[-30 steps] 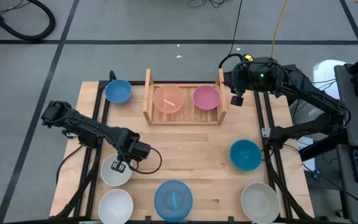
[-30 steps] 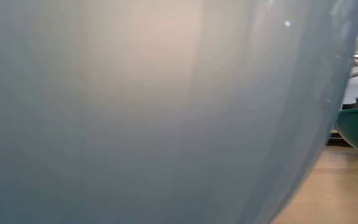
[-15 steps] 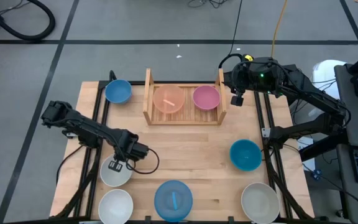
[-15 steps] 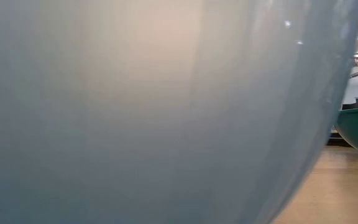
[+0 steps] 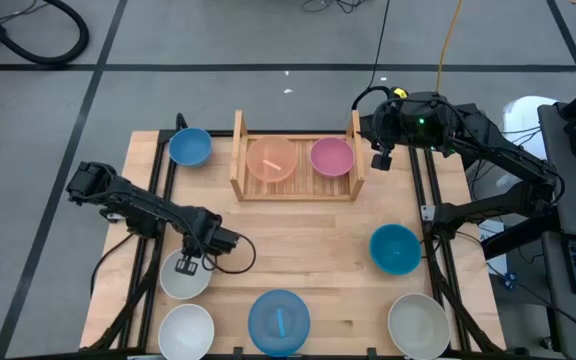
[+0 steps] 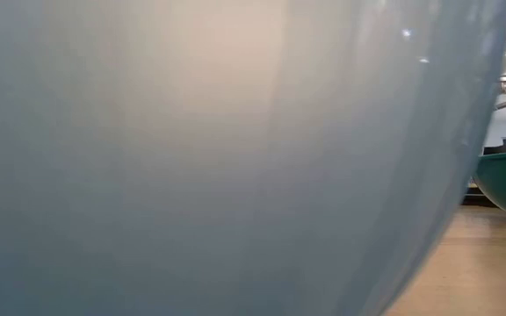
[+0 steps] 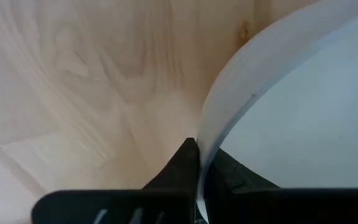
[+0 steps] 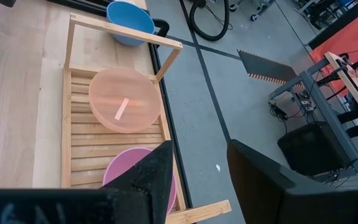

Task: Place and stack bowls onto a shelf
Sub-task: Stack the top white bowl on top of the pink bowl on the shelf

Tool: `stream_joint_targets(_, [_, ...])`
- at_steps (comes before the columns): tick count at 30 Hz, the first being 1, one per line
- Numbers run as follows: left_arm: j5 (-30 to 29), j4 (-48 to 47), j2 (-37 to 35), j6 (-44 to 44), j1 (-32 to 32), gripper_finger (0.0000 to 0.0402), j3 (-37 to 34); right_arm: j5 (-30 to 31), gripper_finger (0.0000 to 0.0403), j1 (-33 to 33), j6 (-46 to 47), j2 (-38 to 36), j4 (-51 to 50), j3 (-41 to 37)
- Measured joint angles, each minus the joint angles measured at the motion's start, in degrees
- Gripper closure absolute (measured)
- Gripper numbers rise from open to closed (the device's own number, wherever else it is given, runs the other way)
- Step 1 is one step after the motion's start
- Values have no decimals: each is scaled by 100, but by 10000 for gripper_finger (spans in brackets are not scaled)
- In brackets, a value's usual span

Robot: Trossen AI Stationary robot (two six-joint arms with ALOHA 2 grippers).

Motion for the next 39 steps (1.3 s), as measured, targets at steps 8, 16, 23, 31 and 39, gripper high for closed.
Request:
stream_joint_targets(8, [-146, -540, 2, -563, 297, 396, 584, -1, 259, 1, -22, 0, 2, 0])
stream_joint_targets(16, [-886, -902, 2, -636, 942, 396, 2014, 175, 259, 1, -131, 0, 4, -2])
stream_joint_targets(23, [-2142, -921, 0, -698, 1925, 396, 3429, 698, 259, 0, -148, -8, 4, -2])
stream_joint_targets(31, [-2374, 286, 0, -572, 2896, 396, 4521, 764, 259, 1, -148, -210, -30, -2])
stream_joint_targets(39, [-1894, 1742, 150, -170, 3652, 396, 4771, 766, 259, 1, 8, -508, -44, 0])
